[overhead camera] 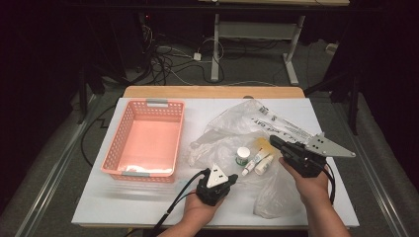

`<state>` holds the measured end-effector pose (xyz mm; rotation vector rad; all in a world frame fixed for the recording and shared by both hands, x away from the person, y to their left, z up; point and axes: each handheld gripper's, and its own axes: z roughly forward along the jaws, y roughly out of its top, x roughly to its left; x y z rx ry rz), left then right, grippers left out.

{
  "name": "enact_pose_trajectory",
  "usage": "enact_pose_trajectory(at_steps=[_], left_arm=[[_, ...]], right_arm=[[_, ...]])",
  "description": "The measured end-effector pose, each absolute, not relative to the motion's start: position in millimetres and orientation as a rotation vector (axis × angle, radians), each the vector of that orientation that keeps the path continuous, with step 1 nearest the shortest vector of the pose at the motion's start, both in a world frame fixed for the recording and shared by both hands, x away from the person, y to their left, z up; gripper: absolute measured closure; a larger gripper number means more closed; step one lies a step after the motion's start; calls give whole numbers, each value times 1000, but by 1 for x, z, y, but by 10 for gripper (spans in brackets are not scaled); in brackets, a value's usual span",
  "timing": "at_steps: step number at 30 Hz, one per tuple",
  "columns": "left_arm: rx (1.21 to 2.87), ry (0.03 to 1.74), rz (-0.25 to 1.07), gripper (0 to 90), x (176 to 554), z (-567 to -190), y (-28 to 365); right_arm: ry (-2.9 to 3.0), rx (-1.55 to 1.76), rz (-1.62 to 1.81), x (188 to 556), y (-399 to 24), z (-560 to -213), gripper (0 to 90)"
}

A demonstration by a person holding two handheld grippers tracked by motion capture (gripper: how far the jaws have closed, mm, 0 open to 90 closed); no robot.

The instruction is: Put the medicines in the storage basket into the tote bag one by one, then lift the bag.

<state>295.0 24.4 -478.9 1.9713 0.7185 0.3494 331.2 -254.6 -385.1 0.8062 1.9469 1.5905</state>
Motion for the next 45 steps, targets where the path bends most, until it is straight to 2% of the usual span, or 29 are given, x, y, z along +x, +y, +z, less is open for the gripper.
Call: enact_pose_trajectory(at_steps=[7,16,32,45], left_arm=[[1820,711,498,885,293,-453,48],[1713,734,572,886,297,-437,64],[1577,680,661,886,318,-400,66],[1500,580,742,886,338,-364,43]], right_arm=[[1945,802,1586,333,-251,-385,900],[1951,796,1579,332,-249,-389,900],[1840,798,1603,331,-243,-378,900],[1679,769,1668,342,-234,-354,900]])
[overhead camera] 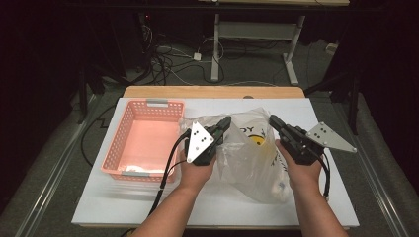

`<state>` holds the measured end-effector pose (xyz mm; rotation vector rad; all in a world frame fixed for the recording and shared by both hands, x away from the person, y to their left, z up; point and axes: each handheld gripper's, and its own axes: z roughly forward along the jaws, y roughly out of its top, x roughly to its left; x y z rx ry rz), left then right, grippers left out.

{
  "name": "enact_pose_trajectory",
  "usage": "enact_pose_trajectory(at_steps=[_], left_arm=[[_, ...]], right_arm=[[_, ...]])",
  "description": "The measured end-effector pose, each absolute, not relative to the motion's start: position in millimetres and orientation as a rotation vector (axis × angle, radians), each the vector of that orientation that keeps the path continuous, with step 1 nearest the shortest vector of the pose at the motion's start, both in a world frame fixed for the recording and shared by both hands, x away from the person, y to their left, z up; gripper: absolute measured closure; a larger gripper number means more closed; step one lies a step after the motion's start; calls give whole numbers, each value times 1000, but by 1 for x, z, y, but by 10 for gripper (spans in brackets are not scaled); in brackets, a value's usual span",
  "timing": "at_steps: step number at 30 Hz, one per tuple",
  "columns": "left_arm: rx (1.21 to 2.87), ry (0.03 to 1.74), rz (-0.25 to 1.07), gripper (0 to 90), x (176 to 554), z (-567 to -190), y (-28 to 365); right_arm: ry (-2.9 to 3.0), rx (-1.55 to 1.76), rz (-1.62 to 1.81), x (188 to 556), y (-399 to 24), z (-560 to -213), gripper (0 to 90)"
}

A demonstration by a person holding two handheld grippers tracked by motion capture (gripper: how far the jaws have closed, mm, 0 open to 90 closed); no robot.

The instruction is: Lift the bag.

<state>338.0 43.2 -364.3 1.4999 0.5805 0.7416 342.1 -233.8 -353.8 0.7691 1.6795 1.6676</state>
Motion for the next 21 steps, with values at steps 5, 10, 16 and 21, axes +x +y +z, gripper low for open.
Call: enact_pose_trajectory(at_steps=[5,10,16,21], left_arm=[[1468,554,754,886,349,-344,39],[1438,515,789,886,359,-316,39],[1406,481,818,886,368,-282,32],[1376,459,817,886,372,-264,24]], right_arm=[[1607,763,1695,350,-234,-340,900],[1539,741,1712,355,-238,-315,900],[1460,717,1731,359,-241,-284,900],[1418,710,1738,358,-244,-272,900]])
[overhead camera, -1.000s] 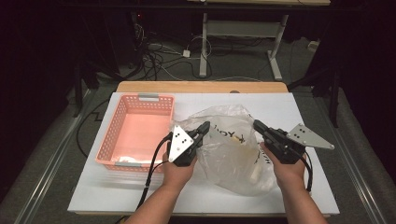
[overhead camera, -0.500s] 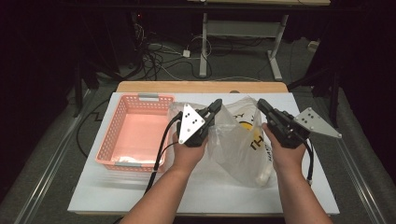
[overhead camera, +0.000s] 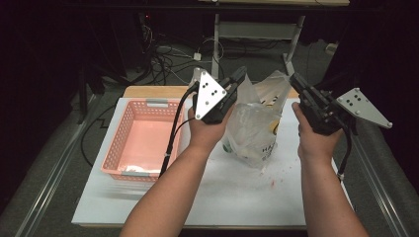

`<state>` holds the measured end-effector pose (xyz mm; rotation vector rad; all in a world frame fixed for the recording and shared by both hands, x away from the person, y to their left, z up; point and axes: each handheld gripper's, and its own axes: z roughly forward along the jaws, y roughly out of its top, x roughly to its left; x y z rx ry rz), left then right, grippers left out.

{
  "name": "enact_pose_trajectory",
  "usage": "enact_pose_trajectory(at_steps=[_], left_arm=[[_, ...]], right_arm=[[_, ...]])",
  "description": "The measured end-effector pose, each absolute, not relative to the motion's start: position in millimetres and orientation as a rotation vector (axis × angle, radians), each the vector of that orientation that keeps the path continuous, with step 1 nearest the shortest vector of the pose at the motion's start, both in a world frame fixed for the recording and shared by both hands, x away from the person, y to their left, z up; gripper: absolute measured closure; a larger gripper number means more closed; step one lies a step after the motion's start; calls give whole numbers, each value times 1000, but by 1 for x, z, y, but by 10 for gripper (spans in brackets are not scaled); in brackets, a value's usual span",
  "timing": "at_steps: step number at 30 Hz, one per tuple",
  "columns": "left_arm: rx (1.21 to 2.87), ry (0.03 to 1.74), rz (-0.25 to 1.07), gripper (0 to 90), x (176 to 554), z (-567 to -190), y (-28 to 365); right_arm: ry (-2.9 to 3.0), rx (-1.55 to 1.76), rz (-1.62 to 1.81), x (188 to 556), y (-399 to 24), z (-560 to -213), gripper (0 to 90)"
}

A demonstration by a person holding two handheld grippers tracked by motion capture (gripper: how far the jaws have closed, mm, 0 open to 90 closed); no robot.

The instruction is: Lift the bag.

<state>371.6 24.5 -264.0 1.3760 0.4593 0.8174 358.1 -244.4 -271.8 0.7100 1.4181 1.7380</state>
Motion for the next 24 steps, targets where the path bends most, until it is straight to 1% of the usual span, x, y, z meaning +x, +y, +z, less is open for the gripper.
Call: enact_pose_trajectory(at_steps=[5,8,15,18,21,24], left_arm=[[1422,459,786,885,378,-269,8],[1407,465,755,886,381,-271,2],[1387,440,739,886,379,-263,-4],[1398,464,733,885,385,-270,-2],[1404,502,721,886,391,-280,2],[1423,517,739,885,394,-285,4]], right_arm=[[1454,730,1719,364,-243,-278,900],[1502,757,1706,369,-238,-292,900],[1564,792,1685,377,-233,-312,900],[1534,795,1688,376,-240,-305,900],[1494,764,1709,371,-248,-288,900],[1439,723,1729,361,-252,-269,900]])
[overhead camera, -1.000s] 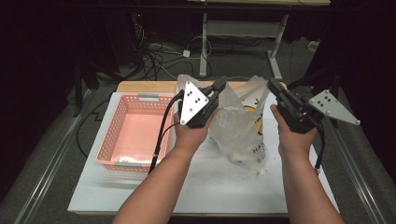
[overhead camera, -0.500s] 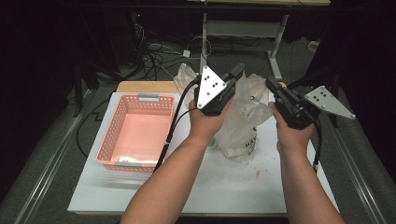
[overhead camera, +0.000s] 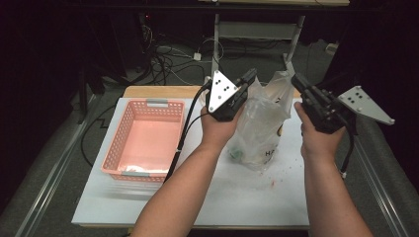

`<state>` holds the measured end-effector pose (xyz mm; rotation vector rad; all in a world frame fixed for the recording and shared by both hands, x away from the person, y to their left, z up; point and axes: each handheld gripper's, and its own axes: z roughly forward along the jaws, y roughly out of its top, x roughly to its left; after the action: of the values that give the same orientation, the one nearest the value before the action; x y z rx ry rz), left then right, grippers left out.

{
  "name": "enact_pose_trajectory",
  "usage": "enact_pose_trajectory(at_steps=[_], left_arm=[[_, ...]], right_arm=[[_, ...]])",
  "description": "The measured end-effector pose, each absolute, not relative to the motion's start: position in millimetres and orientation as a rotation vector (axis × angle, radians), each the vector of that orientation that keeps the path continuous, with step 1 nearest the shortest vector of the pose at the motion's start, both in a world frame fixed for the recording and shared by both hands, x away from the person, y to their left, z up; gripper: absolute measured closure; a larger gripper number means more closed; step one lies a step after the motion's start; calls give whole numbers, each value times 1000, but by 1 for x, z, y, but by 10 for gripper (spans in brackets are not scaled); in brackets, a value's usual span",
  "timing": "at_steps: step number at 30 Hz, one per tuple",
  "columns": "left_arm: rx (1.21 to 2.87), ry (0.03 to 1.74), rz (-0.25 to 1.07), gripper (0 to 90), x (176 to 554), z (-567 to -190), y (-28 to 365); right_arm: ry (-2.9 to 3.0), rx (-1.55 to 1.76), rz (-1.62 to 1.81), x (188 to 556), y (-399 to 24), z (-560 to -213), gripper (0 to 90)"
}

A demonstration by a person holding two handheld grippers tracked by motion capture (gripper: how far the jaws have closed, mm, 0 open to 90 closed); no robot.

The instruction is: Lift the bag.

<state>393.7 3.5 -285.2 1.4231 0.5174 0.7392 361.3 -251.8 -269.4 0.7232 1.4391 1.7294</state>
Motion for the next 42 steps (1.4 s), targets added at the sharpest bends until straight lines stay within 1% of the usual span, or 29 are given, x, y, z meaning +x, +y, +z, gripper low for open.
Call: enact_pose_trajectory(at_steps=[2,4,8,10,15,18,20,21,23,26,31,37,42], left_arm=[[1430,527,746,885,395,-286,5],[1437,530,757,885,394,-287,8],[1462,553,773,883,393,-293,17],[1476,580,749,883,395,-297,23],[1506,616,748,873,390,-309,37],[1522,648,746,779,384,-315,45],[1521,679,715,699,380,-320,53],[1528,684,712,677,376,-323,57],[1531,683,707,651,365,-329,63],[1536,694,693,587,348,-339,72],[1576,716,650,524,321,-359,81],[1706,711,562,398,299,-392,71],[1822,712,479,308,294,-423,61]], right_arm=[[1431,705,1722,358,-252,-263,900],[1439,719,1710,361,-254,-266,900],[1483,780,1668,369,-258,-287,900],[1502,809,1648,372,-260,-298,900],[1538,854,1596,377,-263,-316,900],[1549,862,1580,380,-264,-321,900],[1553,868,1567,382,-264,-323,900],[1561,874,1565,382,-264,-324,900],[1564,877,1553,382,-265,-324,900],[1566,876,1547,382,-265,-324,900],[1571,865,1539,380,-265,-323,900],[1581,843,1545,374,-265,-322,900],[1585,822,1550,365,-266,-319,900]])
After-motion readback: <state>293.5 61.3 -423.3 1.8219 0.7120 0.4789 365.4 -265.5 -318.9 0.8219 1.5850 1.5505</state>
